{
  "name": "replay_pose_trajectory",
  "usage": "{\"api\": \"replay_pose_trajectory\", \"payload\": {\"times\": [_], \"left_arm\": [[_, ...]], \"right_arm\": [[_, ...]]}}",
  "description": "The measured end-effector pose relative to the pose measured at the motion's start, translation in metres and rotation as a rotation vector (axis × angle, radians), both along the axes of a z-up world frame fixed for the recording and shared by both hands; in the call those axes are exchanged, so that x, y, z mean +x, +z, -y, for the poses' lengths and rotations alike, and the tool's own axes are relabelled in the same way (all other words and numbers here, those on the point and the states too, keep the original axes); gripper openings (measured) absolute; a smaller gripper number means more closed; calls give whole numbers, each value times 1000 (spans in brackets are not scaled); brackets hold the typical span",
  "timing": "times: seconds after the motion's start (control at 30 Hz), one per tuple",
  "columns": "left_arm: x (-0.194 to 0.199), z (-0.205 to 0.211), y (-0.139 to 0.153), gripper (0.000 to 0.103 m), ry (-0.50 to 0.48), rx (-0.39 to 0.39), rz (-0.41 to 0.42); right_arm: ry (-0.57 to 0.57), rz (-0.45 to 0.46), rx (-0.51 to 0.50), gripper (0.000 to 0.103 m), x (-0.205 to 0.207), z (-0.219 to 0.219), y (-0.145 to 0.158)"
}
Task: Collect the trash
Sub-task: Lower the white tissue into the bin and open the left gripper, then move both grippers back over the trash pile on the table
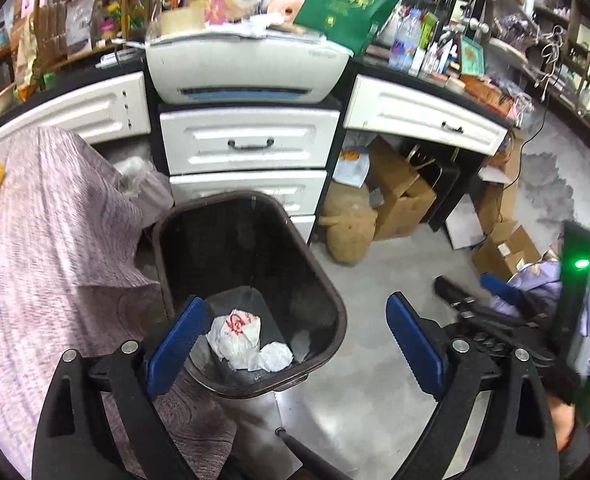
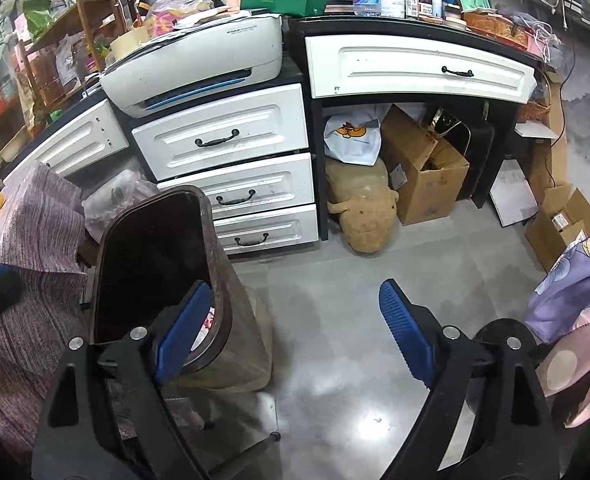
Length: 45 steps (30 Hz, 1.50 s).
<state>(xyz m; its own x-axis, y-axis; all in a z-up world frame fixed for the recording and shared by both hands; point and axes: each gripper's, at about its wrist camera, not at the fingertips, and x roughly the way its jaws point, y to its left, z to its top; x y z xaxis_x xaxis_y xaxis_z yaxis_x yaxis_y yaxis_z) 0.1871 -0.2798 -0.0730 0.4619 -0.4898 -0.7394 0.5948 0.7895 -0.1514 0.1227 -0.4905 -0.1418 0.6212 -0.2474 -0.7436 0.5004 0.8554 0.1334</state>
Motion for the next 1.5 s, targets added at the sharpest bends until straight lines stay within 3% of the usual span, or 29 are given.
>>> {"api": "replay_pose_trajectory", "payload": {"times": [0.3, 0.7, 1.07, 1.5], "left_arm": [[-30, -23, 47, 97, 5, -67, 104], [-51, -87, 68, 97, 88, -73, 179], [-52, -176, 69, 97, 261, -42, 223], [-49, -296, 58, 97, 488, 0, 162]], "right_arm": [[43, 21, -10, 86, 3, -16, 12], [187, 103, -57, 87, 11, -64, 51], [419, 185, -121, 90, 29, -146, 96], [795, 230, -116, 90, 54, -270, 129]]}}
